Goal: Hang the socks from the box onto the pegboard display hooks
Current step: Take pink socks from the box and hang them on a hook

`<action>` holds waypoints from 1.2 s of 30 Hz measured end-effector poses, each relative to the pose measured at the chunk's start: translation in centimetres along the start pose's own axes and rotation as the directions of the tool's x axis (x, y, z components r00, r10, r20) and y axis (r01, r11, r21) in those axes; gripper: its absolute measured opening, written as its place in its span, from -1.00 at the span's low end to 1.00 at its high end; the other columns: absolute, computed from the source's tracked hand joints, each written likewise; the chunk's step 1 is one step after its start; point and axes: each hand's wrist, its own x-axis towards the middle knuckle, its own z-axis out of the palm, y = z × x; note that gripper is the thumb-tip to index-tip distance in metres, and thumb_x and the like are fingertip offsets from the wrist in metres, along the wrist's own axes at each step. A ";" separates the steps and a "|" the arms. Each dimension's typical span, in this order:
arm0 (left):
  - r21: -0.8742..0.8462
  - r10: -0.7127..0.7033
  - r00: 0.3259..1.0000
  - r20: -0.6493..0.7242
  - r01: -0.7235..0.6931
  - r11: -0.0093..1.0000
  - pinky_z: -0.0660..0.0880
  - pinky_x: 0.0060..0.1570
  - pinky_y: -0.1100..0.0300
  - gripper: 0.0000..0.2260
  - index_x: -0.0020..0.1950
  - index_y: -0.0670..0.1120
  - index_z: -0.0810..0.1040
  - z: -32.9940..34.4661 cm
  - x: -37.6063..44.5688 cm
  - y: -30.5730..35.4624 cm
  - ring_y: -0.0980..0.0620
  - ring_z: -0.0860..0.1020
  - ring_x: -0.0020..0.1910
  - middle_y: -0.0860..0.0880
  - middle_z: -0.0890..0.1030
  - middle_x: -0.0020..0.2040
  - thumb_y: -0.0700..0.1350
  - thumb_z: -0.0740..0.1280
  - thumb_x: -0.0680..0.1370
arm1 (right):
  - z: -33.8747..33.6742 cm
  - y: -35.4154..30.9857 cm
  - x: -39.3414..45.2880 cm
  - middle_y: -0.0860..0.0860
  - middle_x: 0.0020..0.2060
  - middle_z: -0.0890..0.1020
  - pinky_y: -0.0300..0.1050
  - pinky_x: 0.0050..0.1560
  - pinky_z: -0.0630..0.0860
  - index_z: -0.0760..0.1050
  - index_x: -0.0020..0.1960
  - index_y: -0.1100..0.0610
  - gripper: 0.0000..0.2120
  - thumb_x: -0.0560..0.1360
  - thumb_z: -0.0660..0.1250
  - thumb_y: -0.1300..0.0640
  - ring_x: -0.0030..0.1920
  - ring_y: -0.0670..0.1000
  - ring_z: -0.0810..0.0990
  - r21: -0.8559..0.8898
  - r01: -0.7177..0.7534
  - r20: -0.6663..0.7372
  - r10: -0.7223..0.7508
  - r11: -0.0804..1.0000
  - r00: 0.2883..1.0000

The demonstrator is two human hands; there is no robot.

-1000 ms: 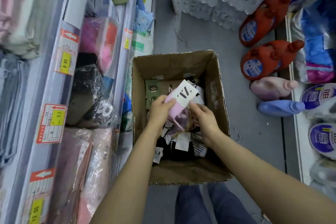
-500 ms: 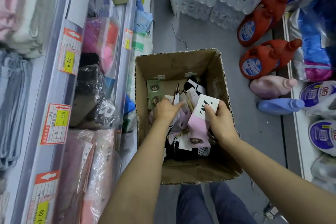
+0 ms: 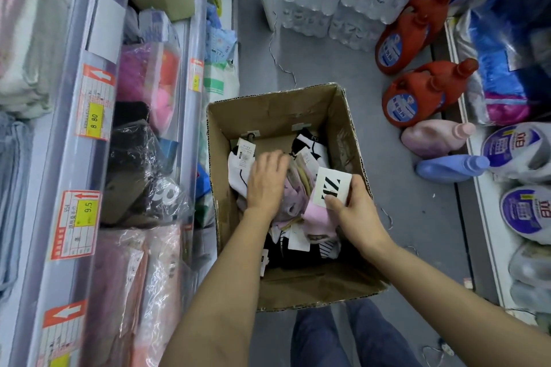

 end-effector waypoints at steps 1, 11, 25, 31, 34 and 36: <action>-0.080 0.002 0.990 0.144 0.010 0.997 0.46 0.00 0.02 -0.71 0.24 -0.12 0.51 0.1 0.6 0.8 -0.18 0.53 0.13 -0.13 0.55 0.19 -0.20 0.33 0.52 | 0.0 0.1 0.0 0.08 0.13 0.58 0.13 0.10 0.53 0.31 0.16 0.14 -0.73 0.53 0.33 0.22 0.11 0.08 0.55 -0.005 0.004 -0.002 -0.004 1.000 1.000; -0.426 -0.446 0.525 0.724 0.850 0.310 0.60 0.02 0.01 -0.64 0.02 -0.16 0.67 4.6 2.6 2.3 -0.16 0.66 -0.04 -0.17 0.70 -0.05 0.10 0.48 0.43 | -0.1 0.8 -0.9 -0.16 0.05 0.65 0.06 0.07 0.60 0.40 0.20 -0.07 -0.67 0.52 0.36 0.22 0.09 -0.11 0.62 0.078 0.041 0.014 -0.042 0.996 0.999; -0.702 -0.595 0.527 0.606 0.707 -0.088 0.56 0.17 0.01 -0.65 0.12 -0.21 0.65 2.5 0.2 0.8 -0.08 0.64 0.03 -0.10 0.70 0.08 -0.05 0.54 0.42 | 0.3 -0.2 -1.3 -0.13 0.12 0.62 0.10 0.20 0.53 0.39 0.34 -0.06 -0.57 0.54 0.30 0.27 0.14 -0.09 0.59 0.079 0.118 0.025 -0.120 0.990 0.992; -0.867 -0.610 0.646 0.460 0.475 -0.151 0.53 0.02 0.13 -0.82 0.03 -0.15 0.64 -4.4 -1.2 1.3 0.04 0.62 -0.07 -0.05 0.71 -0.03 -0.05 0.41 0.56 | -0.5 -2.9 -1.1 -0.07 0.16 0.62 0.13 0.22 0.52 0.36 0.38 0.01 -0.56 0.54 0.30 0.26 0.15 -0.05 0.58 0.105 0.170 0.002 -0.171 0.980 0.985; -0.912 -0.577 0.711 0.402 0.370 -0.179 0.57 0.04 0.09 -0.90 0.05 -0.07 0.64 -7.6 -2.0 1.0 -0.01 0.66 0.03 -0.02 0.72 0.01 -0.09 0.40 0.57 | -1.2 -5.0 -1.4 -0.09 0.12 0.64 0.07 0.18 0.56 0.38 0.38 0.02 -0.55 0.54 0.30 0.29 0.11 -0.10 0.61 0.146 0.228 0.003 -0.231 0.963 0.973; -0.920 -0.563 0.728 0.390 0.338 -0.200 0.60 -0.04 0.18 -0.91 0.06 -0.05 0.63 -10.1 -2.7 1.0 0.06 0.68 -0.01 0.02 0.72 -0.02 -0.17 0.40 0.57 | -1.6 -6.3 -1.8 -0.15 0.07 0.65 -0.02 0.11 0.59 0.40 0.37 0.01 -0.55 0.53 0.30 0.30 0.06 -0.14 0.62 0.163 0.281 0.005 -0.285 0.946 0.958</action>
